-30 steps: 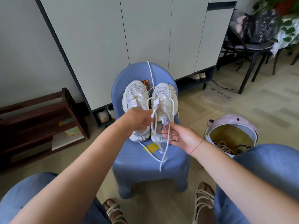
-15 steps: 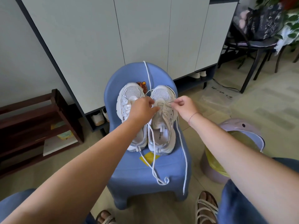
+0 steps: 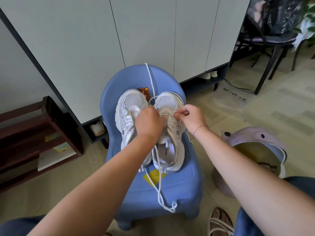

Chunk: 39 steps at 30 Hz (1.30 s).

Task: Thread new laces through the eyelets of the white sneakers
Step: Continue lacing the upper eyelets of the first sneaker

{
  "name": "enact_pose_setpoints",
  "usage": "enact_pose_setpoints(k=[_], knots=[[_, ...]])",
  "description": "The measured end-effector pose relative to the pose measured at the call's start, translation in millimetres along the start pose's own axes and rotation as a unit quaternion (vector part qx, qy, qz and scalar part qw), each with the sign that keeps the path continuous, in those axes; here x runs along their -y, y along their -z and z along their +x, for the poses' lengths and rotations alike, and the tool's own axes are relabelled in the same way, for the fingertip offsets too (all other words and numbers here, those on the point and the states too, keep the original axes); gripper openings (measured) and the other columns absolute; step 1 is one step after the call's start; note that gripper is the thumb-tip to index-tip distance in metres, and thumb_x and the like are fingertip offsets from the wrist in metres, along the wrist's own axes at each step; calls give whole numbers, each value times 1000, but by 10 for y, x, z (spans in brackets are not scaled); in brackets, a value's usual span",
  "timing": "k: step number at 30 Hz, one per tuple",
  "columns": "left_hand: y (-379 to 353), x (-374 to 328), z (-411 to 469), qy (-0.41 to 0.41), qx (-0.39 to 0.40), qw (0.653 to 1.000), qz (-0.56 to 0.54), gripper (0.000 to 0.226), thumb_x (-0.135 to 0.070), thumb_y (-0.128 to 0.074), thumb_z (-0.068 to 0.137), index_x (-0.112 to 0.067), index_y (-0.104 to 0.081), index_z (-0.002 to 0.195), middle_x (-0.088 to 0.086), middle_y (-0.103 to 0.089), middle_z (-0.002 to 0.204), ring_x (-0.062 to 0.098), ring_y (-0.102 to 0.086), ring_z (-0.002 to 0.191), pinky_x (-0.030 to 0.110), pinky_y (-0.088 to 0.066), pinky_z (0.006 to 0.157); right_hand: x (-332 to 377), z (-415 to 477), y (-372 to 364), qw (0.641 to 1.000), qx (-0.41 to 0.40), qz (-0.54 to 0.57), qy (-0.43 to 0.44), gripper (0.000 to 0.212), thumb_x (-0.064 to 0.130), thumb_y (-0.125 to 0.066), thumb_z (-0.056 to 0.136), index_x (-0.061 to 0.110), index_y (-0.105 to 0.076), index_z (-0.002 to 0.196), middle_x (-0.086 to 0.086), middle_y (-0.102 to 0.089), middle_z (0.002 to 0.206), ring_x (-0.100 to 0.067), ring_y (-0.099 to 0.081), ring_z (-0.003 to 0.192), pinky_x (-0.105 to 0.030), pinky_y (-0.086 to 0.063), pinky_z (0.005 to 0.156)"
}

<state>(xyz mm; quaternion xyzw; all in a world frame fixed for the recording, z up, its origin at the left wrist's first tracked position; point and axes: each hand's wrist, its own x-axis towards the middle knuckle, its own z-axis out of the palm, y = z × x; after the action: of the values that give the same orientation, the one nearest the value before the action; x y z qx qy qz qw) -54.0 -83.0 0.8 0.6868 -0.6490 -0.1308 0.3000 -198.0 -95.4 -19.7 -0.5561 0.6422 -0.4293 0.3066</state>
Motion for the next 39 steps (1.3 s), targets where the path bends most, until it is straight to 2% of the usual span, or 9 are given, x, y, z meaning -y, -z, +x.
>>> enact_pose_setpoints(k=[4,7,12,15,20,26,30,34,39], knots=[[22,-4,18,0,6,1000,-2,12,-13,-63,77,-1,-63,75,12,-66,75,29,-62,72,30,-45,56,-4,4,30,1000,9,-5,14,6,18,-70,83,13,-67,83,5,-60,75,-10,-54,71,-25,-48,69],[8,38,69,-9,17,1000,-15,18,-24,-70,80,-9,-60,78,4,-64,78,22,-59,74,28,-43,59,-25,-16,5,999,17,30,8,5,19,-65,87,13,-65,87,3,-62,82,-8,-56,75,-16,-43,63],[-17,61,241,-67,5,996,-62,39,-41,-73,81,-12,-57,103,-2,-48,107,15,-52,89,25,-40,75,-79,-23,-51,997,16,75,-3,4,18,-61,89,15,-63,87,6,-62,80,-5,-56,74,-13,-40,60],[17,-20,428,-101,0,992,-78,47,-39,-65,88,-9,-54,121,4,-48,122,20,-52,107,27,-41,89,-139,15,-61,995,24,97,1,6,15,-61,89,16,-61,83,3,-61,80,-8,-55,74,-9,-41,60],[37,-132,688,-110,98,987,-61,56,-42,-57,93,-13,-45,139,6,-49,138,21,-46,127,29,-35,103,-233,12,-48,987,48,150,15,6,14,-62,88,15,-62,83,-4,-61,88,-12,-55,80,-16,-45,71],[19,-134,846,-89,157,981,-72,52,-47,-61,89,-13,-58,128,9,-61,122,24,-56,114,39,-45,101,-254,-27,22,978,71,196,16,5,12,-59,90,12,-62,86,2,-60,83,-8,-54,79,-11,-44,70],[121,-181,894,-103,191,972,-87,40,-41,-69,84,-15,-64,114,0,-65,108,17,-59,103,30,-46,95,-241,-76,64,973,67,222,12,8,9,-57,91,13,-62,86,3,-60,82,-7,-53,77,-12,-44,71],[174,-199,861,-97,230,961,-121,45,-42,-74,78,-20,-56,113,-2,-60,109,15,-58,101,29,-48,91,-201,-144,97,983,42,178,35,4,13,-60,90,11,-63,88,2,-61,83,-7,-54,76,-10,-44,68],[179,-186,804,-98,228,952,-181,42,-40,-77,76,-22,-63,113,-2,-67,106,14,-63,101,31,-52,91,-162,-225,106,991,12,118,63,11,19,-66,86,11,-62,81,-6,-61,85,-8,-52,71,-9,-42,63]])
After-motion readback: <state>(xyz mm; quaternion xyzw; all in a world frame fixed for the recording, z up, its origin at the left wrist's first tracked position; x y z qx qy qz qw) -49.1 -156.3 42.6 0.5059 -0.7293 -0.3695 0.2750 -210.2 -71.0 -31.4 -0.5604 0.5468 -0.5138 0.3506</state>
